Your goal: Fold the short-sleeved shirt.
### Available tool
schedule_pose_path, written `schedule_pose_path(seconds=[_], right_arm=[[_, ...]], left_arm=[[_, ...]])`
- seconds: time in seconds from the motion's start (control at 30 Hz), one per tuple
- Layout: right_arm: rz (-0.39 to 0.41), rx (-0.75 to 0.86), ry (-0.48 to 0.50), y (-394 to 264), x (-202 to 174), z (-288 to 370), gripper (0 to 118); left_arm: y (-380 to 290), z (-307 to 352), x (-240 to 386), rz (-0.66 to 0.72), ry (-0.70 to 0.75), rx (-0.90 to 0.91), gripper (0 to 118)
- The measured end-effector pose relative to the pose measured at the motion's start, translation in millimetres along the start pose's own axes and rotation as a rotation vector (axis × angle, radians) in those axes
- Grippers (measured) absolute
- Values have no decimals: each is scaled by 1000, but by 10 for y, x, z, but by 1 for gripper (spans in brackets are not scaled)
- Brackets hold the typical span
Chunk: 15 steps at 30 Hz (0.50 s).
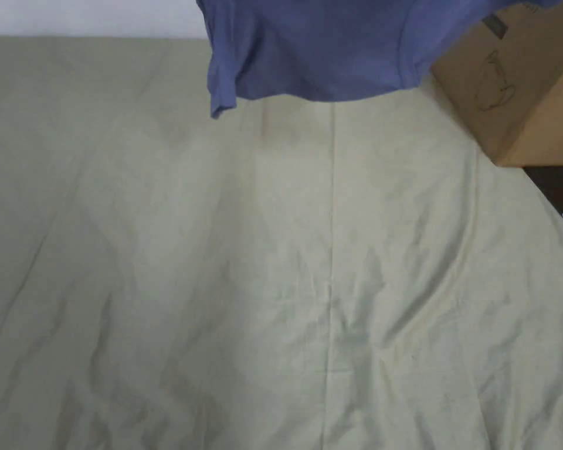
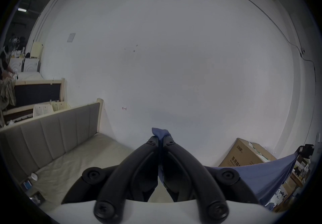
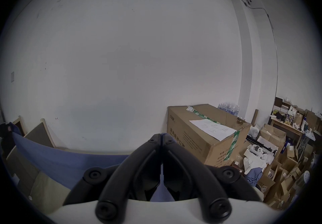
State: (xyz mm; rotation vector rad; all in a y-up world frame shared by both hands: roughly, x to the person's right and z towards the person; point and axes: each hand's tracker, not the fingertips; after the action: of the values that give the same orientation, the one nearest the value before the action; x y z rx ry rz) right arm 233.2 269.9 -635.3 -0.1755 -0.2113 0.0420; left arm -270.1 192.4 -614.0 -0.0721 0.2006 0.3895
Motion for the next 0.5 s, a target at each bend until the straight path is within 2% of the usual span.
schedule_pose_path(seconds=[0.13, 0.3, 0.5], right_arm=[[2, -34, 5, -337, -64, -276, 0], [10, -179, 29, -1142, -25, -494, 0], [-10, -350, 84, -2210, 326, -336, 0]], left_arm=[[-424, -295, -131, 8, 19, -60, 2], [-1226, -387, -414, 12, 49, -219, 2], [-2065, -103, -907, 27, 39, -382, 2]])
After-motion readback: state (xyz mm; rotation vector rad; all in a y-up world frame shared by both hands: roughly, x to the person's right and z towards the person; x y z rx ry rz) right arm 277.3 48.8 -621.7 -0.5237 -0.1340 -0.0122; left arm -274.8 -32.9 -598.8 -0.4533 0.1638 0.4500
